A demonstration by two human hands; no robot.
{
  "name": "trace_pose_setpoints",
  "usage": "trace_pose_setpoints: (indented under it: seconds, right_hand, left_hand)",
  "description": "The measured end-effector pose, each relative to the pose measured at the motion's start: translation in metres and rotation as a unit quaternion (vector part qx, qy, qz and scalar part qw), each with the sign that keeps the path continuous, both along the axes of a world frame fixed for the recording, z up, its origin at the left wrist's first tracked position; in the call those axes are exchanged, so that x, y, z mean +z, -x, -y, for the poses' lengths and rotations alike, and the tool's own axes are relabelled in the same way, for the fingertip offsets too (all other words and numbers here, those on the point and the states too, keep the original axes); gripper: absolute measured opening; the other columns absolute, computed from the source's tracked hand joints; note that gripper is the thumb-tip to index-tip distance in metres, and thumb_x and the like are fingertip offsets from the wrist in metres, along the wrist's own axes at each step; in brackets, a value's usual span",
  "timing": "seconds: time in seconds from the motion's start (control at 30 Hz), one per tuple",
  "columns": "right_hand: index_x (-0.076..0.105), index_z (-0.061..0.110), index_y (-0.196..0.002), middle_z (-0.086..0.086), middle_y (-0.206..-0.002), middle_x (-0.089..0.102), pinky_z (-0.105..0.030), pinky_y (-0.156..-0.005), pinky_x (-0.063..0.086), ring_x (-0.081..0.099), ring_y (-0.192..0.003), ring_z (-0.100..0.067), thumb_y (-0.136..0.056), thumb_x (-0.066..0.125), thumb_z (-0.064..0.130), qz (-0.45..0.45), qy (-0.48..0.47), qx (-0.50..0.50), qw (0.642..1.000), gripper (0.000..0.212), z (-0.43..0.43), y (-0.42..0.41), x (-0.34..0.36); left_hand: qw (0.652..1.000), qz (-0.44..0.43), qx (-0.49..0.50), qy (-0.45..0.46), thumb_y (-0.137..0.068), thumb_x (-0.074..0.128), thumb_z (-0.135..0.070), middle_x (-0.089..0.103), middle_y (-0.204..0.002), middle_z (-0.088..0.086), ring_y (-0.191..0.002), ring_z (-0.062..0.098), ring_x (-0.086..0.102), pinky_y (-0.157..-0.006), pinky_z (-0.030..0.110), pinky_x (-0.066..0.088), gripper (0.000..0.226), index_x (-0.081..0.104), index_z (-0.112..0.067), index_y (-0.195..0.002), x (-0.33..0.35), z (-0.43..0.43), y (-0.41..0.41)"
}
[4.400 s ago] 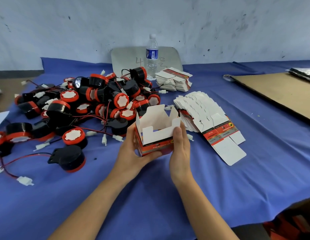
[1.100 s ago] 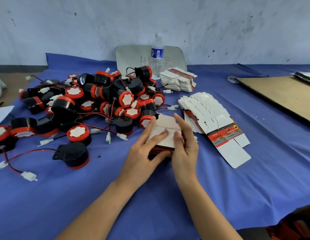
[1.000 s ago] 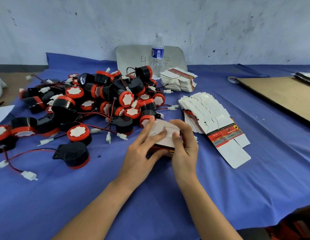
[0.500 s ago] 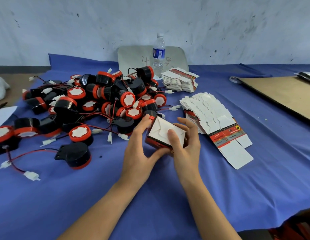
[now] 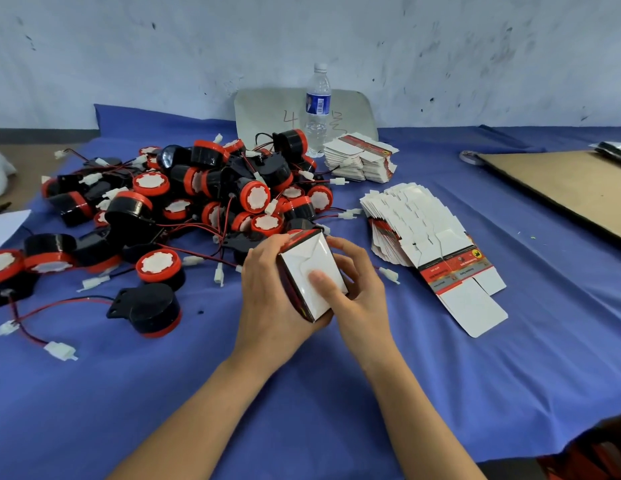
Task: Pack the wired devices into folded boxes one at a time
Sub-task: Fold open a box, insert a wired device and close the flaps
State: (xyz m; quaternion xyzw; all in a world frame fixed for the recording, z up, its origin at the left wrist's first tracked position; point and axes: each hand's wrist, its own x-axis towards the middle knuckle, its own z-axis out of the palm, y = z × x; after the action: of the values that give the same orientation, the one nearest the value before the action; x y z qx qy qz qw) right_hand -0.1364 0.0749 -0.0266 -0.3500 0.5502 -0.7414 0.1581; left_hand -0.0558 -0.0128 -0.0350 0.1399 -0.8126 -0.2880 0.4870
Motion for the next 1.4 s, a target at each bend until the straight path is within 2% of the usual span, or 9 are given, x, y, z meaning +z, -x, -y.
trace_pose_setpoints:
  seconds: [0.17, 0.23, 0.47, 0.63, 0.9, 1.03, 1.23, 1.33, 1.4]
  right_hand:
    - [0.063, 0.017, -0.119, 0.006, -0.109, 0.07, -0.026, -0.081, 0.053, 0.066, -0.102, -0.013, -0.085, 0.066, 0.026, -0.035, -0.03, -0.039, 0.998, 0.036, 0.002, -0.001, -0.004]
    - [0.063, 0.018, -0.118, 0.008, -0.106, 0.071, -0.03, -0.08, 0.055, 0.067, -0.099, -0.013, -0.085, 0.065, 0.029, -0.049, -0.043, -0.062, 0.996, 0.035, 0.002, -0.002, -0.005]
    - [0.059, 0.028, -0.114, 0.018, -0.105, 0.067, -0.019, -0.078, 0.051, 0.065, -0.097, -0.007, -0.086, 0.063, 0.029, -0.084, -0.044, -0.09, 0.991, 0.028, 0.002, -0.002, -0.005]
    - [0.056, 0.031, -0.112, 0.019, -0.104, 0.067, -0.015, -0.077, 0.049, 0.065, -0.096, -0.003, -0.087, 0.061, 0.024, -0.093, -0.031, -0.085, 0.992, 0.026, 0.003, -0.004, -0.002]
    - [0.056, 0.029, -0.113, 0.021, -0.101, 0.067, -0.012, -0.076, 0.047, 0.064, -0.094, -0.001, -0.088, 0.06, 0.023, -0.082, -0.028, -0.079, 0.993, 0.026, 0.002, -0.005, -0.002]
    - [0.056, 0.032, -0.113, 0.022, -0.102, 0.066, -0.014, -0.079, 0.048, 0.063, -0.097, -0.002, -0.087, 0.059, 0.02, -0.08, -0.04, -0.084, 0.992, 0.029, 0.002, -0.004, -0.003]
    - [0.06, 0.017, -0.12, 0.008, -0.112, 0.069, -0.017, -0.084, 0.048, 0.063, -0.106, -0.008, -0.09, 0.053, 0.019, -0.032, -0.01, -0.022, 0.999, 0.031, 0.0, -0.001, -0.002]
    - [0.07, 0.023, -0.104, 0.001, -0.108, 0.071, -0.024, -0.081, 0.048, 0.064, -0.101, -0.013, -0.087, 0.048, 0.019, 0.075, 0.021, 0.009, 0.997, 0.028, -0.002, 0.004, 0.002]
    - [0.072, 0.023, -0.099, -0.006, -0.105, 0.072, -0.028, -0.077, 0.049, 0.065, -0.096, -0.018, -0.086, 0.05, 0.023, 0.117, 0.029, 0.011, 0.993, 0.026, -0.005, 0.009, 0.004]
  left_hand:
    - [0.998, 0.016, 0.033, 0.055, -0.05, 0.093, -0.019, 0.038, -0.13, -0.004, -0.12, 0.02, 0.041, -0.094, 0.056, 0.045, 0.103, 0.032, -0.016, -0.133, 0.003, 0.001, 0.003]
    - [0.996, 0.028, 0.04, 0.074, -0.051, 0.093, -0.022, 0.039, -0.13, 0.0, -0.121, 0.02, 0.039, -0.094, 0.058, 0.045, 0.101, 0.033, -0.012, -0.132, 0.002, -0.001, 0.002]
    - [0.995, 0.04, 0.036, 0.08, -0.058, 0.091, -0.026, 0.042, -0.132, 0.006, -0.126, 0.02, 0.037, -0.097, 0.056, 0.045, 0.098, 0.034, -0.008, -0.135, 0.002, -0.004, 0.003]
    - [0.996, 0.02, 0.028, 0.088, -0.069, 0.074, -0.041, 0.039, -0.133, 0.002, -0.127, 0.019, 0.038, -0.101, 0.053, 0.041, 0.085, 0.033, -0.009, -0.136, 0.002, -0.003, 0.004]
    - [0.995, 0.032, 0.032, 0.084, -0.067, 0.075, -0.04, 0.037, -0.133, 0.001, -0.127, 0.019, 0.038, -0.105, 0.045, 0.038, 0.086, 0.032, -0.012, -0.136, 0.002, -0.003, 0.004]
    - [0.994, 0.036, 0.031, 0.098, -0.063, 0.083, -0.03, 0.041, -0.133, 0.005, -0.126, 0.02, 0.039, -0.101, 0.05, 0.041, 0.091, 0.033, -0.01, -0.135, 0.002, -0.004, 0.004]
    - [0.997, 0.02, 0.015, 0.066, -0.059, 0.082, -0.035, 0.036, -0.134, -0.002, -0.126, 0.018, 0.04, -0.101, 0.046, 0.044, 0.095, 0.03, -0.017, -0.137, 0.004, -0.005, 0.003]
    - [0.999, 0.017, -0.039, 0.006, -0.057, 0.087, -0.037, 0.04, -0.136, -0.003, -0.128, 0.017, 0.045, -0.103, 0.038, 0.044, 0.1, 0.031, -0.019, -0.137, 0.002, -0.001, 0.002]
    - [0.995, 0.015, -0.09, -0.051, -0.058, 0.087, -0.044, 0.043, -0.137, -0.003, -0.129, 0.012, 0.045, -0.104, 0.026, 0.042, 0.101, 0.032, -0.017, -0.138, 0.001, 0.002, 0.001]
